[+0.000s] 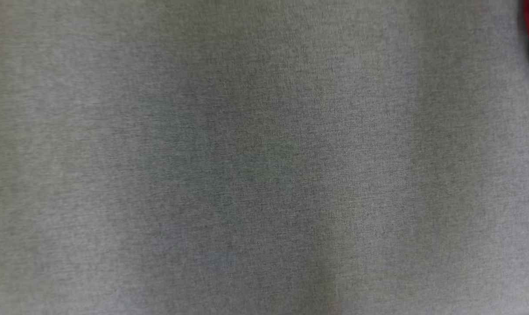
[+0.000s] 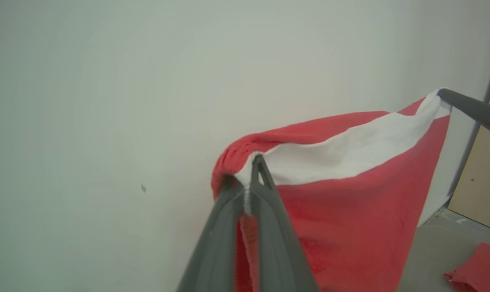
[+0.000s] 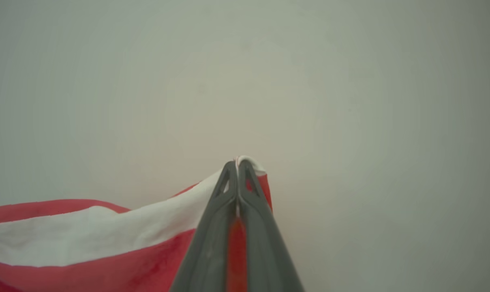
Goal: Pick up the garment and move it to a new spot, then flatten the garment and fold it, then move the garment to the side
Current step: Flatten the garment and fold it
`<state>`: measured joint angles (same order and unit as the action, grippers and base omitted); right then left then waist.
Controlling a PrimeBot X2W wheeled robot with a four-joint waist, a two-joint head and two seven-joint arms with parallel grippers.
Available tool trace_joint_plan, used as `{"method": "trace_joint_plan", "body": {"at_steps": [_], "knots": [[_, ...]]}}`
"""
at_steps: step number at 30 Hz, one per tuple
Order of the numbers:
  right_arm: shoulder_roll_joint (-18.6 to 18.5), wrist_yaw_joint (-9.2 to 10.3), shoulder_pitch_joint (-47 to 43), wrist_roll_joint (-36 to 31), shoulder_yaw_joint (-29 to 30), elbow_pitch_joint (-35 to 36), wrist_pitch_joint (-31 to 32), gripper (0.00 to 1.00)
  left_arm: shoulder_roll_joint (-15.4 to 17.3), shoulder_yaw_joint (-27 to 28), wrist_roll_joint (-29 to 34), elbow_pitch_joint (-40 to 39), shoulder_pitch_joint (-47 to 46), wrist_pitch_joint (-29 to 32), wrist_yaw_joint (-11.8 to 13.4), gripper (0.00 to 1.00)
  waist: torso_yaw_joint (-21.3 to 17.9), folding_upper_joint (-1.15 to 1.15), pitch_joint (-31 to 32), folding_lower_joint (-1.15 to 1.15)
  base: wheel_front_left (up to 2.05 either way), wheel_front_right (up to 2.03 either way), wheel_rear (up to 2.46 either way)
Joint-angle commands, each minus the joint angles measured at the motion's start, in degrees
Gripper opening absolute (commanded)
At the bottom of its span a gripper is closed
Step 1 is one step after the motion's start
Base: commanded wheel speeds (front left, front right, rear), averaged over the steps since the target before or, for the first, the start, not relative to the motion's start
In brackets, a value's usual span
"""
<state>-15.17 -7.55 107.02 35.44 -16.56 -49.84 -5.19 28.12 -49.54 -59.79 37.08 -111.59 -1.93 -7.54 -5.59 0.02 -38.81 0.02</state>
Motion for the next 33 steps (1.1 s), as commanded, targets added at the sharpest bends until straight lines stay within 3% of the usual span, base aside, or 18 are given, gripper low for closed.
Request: {"method": "trace_joint_plan", "body": {"at_steps": [1,10,16,21,27,33], "knots": [[-0.1,0.15,0.5,0.5,-0.7,-0.6,-0.5,0.00,0.5,-1.0,-0.9,0.5,-0.8,-0.7,0.1,0.00,-1.0,-0.02,-1.7,-0.02,0.00,0.00,0.00],[-0.8,0.15,1.2,2.0,-3.8,-3.0,-2.1,0.00,0.9,-6.4,-5.5,2.4,-1.7,-3.8,0.1,0.00,-1.0,-0.02,-3.5,-0.02,0.00,0.00,0.00],[-0.7,0.15,-3.2,4.1,-6.1,-2.9,-4.4,0.00,0.8,-9.2,-8.8,2.1,2.3,-7.8,0.1,0.00,-0.4,-0.02,-2.5,-0.02,0.00,0.00,0.00],[-2.1,0.15,-10.8,6.8,-9.1,0.7,-6.3,0.00,2.4,-10.4,-11.5,-1.8,9.0,-11.4,0.1,0.00,-0.1,-0.02,0.9,-0.02,0.00,0.00,0.00],[-5.5,0.15,-26.1,9.9,-12.3,9.4,-8.5,0.00,5.9,-10.3,-11.2,-8.3,22.8,-13.2,0.1,0.00,0.1,-0.02,6.3,-0.02,0.00,0.00,0.00],[-7.9,0.15,-42.2,10.9,-13.3,17.8,-9.0,0.00,6.1,-2.6,-7.3,-16.4,39.5,-13.2,1.8,0.00,0.6,-0.02,11.1,-0.02,0.00,0.00,0.00]]}}
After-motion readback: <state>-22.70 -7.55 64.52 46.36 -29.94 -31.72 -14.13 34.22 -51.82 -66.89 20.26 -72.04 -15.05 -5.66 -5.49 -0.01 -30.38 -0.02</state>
